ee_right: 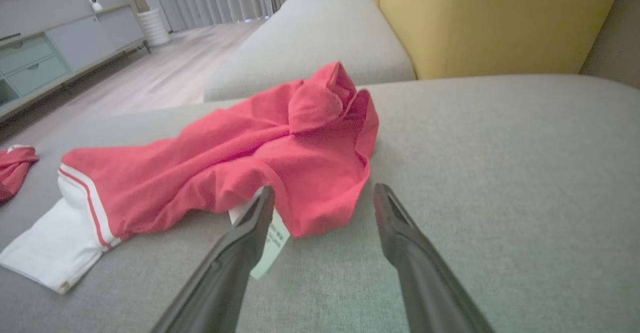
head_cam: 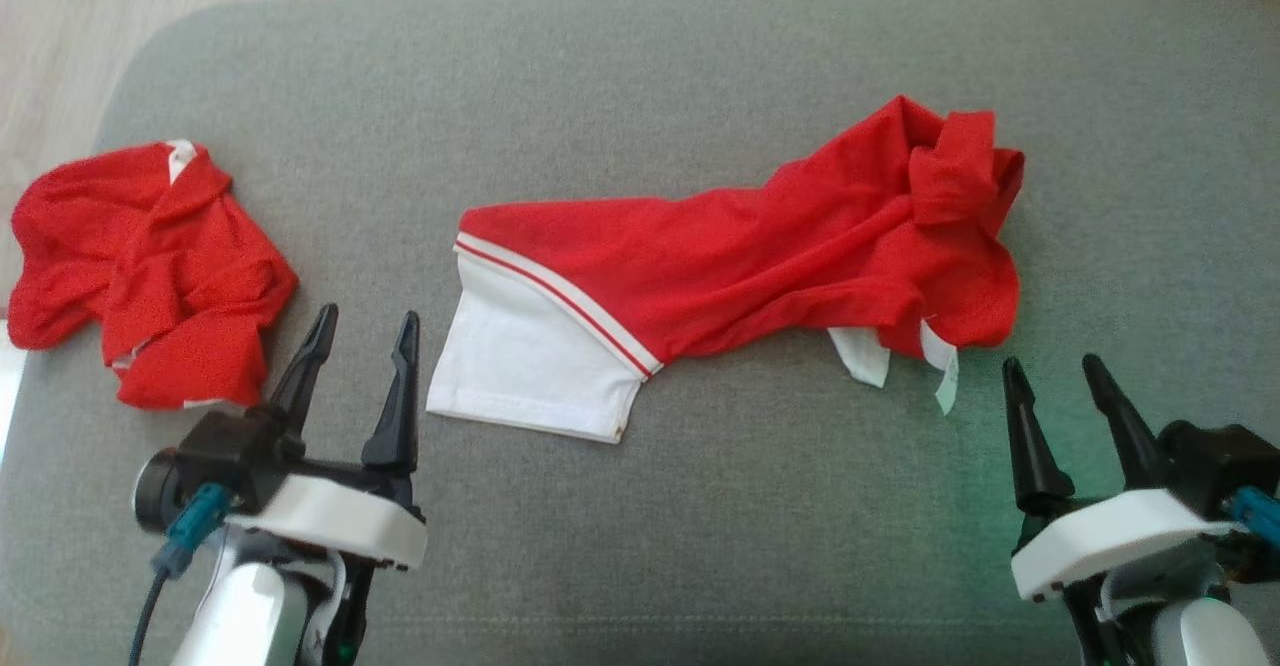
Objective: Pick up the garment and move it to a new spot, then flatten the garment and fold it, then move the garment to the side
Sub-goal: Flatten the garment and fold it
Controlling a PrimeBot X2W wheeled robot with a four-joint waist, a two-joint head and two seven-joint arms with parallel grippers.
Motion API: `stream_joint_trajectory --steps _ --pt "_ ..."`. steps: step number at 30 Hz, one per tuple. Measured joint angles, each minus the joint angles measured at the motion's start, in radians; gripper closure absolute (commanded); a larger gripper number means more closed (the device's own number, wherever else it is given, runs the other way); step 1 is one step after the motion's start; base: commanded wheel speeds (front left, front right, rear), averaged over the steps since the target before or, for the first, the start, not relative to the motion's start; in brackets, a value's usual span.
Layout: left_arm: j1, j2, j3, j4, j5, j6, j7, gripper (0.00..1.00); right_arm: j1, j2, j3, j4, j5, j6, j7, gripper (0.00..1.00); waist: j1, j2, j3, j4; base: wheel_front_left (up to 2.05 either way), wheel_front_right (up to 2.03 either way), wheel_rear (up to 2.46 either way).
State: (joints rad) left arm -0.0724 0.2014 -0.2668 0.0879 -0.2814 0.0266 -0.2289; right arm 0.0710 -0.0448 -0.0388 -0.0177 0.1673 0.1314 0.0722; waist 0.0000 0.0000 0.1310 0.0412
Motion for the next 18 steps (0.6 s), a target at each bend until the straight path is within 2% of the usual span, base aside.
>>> stream_joint_trajectory --steps 4,12,18 --pt "-0.024 0.002 -0.007 -0.007 0.0 0.0 0.0 0.0 -0.03 0.0 -0.021 0.07 -0.001 0.0 0.027 0.0 0.0 0.0 0.033 0.009 0.0 0.0 0.0" --pt "-0.085 0.002 -0.01 -0.015 0.0 -0.006 -0.003 0.0 -0.195 0.0 -0.048 0.203 0.001 0.0 0.055 0.0 0.0 0.0 0.108 0.036 0.0 0.0 0.0" --pt "-0.101 0.001 -0.013 0.001 0.0 -0.01 -0.011 0.0 -0.231 -0.001 -0.07 0.276 0.038 0.0 0.093 0.0 0.0 0.0 0.131 0.049 0.0 0.0 0.0"
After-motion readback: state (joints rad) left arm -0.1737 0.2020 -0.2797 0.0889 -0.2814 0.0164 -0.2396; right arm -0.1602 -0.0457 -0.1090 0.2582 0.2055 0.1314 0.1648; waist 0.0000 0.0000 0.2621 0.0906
